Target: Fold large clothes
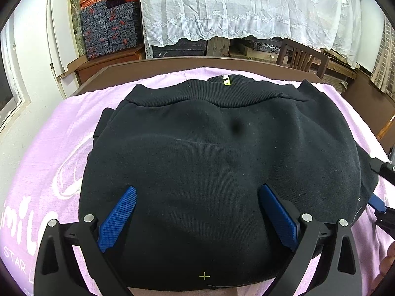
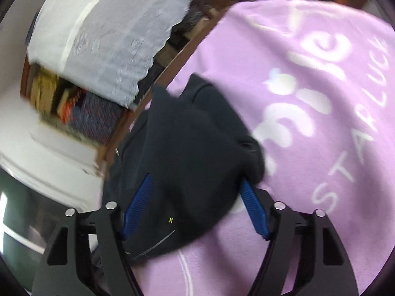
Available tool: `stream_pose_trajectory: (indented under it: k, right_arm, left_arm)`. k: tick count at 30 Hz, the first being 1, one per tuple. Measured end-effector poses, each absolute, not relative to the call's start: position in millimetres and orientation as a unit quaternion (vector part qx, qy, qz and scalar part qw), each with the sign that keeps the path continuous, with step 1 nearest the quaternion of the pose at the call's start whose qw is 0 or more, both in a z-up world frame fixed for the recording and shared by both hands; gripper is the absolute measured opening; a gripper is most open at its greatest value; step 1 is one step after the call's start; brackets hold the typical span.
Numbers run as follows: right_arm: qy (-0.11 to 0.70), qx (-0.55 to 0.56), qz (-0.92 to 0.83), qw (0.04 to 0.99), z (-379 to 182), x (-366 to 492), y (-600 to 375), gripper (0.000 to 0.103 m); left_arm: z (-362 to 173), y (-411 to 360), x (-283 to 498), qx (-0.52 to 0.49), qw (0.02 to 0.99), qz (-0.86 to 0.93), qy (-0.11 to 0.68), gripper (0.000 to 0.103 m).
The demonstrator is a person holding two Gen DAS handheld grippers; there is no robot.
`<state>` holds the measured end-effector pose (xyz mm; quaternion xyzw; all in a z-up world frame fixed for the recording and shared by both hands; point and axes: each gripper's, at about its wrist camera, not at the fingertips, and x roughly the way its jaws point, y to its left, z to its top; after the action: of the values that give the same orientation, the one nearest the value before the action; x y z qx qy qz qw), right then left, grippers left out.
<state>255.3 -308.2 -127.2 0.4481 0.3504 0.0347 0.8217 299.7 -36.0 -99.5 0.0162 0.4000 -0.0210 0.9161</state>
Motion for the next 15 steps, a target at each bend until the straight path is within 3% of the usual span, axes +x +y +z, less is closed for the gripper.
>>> stream_pose_trajectory:
  k: [6,15]
  right_arm:
    - [0.358,0.41,0.029,0.838,-122.2,282.6,-294.9,0.076]
    - [0.374,0.472,0.055,0.797,-127.3,265.2,-304.0,0.07]
  left_arm:
    - [-99.6,-36.0,299.5,0.016,0.916,-0.021,0.4,0.1]
    - [-99.1,-36.2,299.8,0.017,0.916,-0.021,0.4,0.1]
